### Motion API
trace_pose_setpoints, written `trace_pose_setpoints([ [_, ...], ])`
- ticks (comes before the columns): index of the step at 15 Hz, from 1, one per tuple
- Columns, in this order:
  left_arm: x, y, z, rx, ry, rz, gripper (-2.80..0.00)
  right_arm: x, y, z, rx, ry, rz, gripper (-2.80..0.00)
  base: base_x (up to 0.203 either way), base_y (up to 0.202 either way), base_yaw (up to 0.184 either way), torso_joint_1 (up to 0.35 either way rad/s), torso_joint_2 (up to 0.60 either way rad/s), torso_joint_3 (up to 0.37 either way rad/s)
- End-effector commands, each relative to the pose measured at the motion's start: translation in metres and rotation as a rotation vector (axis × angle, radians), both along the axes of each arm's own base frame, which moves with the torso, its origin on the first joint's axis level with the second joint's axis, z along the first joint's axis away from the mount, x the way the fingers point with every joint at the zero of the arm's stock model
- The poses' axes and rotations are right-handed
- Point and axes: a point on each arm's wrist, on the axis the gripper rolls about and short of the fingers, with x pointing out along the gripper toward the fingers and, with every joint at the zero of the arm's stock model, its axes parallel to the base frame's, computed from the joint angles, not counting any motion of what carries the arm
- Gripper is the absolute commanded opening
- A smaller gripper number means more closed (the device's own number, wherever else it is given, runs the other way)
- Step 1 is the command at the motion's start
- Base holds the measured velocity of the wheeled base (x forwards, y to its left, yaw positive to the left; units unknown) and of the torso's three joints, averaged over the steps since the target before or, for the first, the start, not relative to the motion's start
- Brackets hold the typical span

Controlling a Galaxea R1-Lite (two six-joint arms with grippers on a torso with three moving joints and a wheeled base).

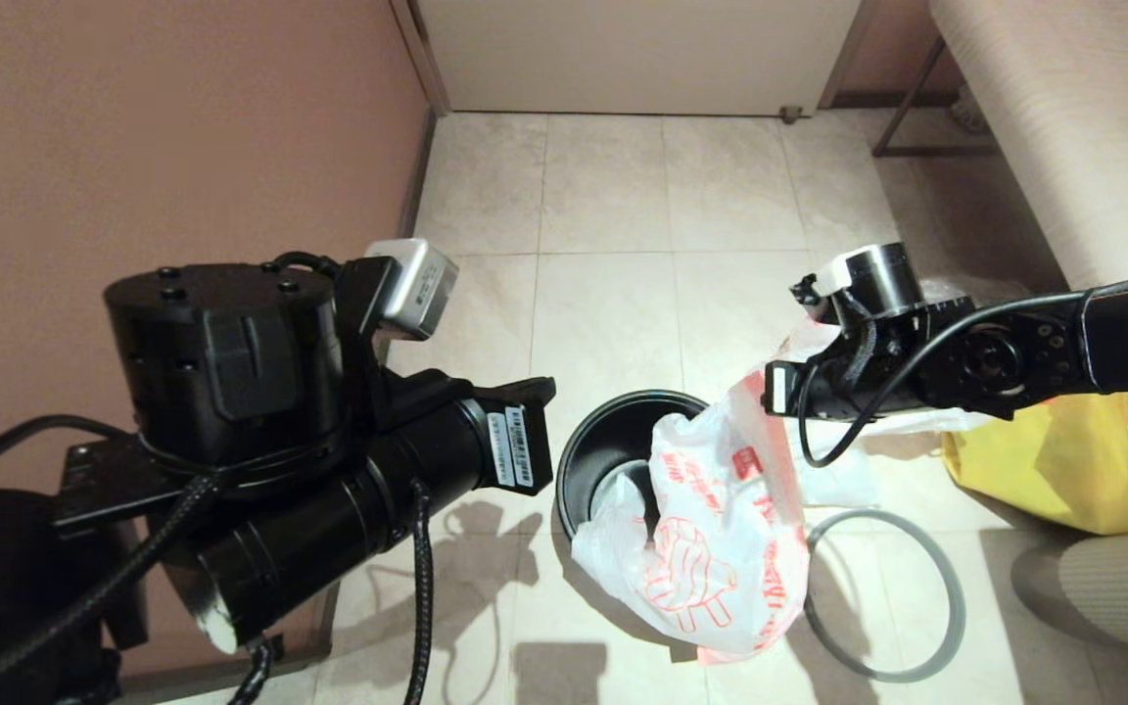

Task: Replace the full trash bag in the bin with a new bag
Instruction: Put the new garbage bag on the trash can

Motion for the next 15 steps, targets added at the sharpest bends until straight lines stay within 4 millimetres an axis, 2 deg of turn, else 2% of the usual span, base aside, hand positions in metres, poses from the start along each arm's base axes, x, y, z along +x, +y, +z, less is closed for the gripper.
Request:
trace_pose_setpoints([
  [1,0.0,0.001,0.002,-0.007,-0.005,0.003,-2.8,0.008,-0.008,-0.008,-0.004,0.006,-0.009,0.0,0.0,0.0,0.0,0.0,0.0,0.0],
  [4,-0.001,0.001,0.002,-0.009,-0.006,0.002,-2.8,0.021,-0.023,-0.015,-0.007,0.001,0.012,0.0,0.0,0.0,0.0,0.0,0.0,0.0],
  [8,-0.002,0.003,0.005,-0.017,-0.013,0.003,-2.8,0.036,-0.033,-0.016,0.009,-0.083,0.119,0.0,0.0,0.0,0.0,0.0,0.0,0.0],
  [12,-0.001,0.006,0.008,-0.026,-0.021,0.014,-2.8,0.052,-0.026,-0.016,-0.005,-0.118,0.152,0.0,0.0,0.0,0.0,0.0,0.0,0.0],
  [15,-0.002,0.007,0.009,-0.029,-0.026,0.014,-2.8,0.047,-0.012,-0.019,-0.01,-0.082,0.187,0.0,0.0,0.0,0.0,0.0,0.0,0.0],
])
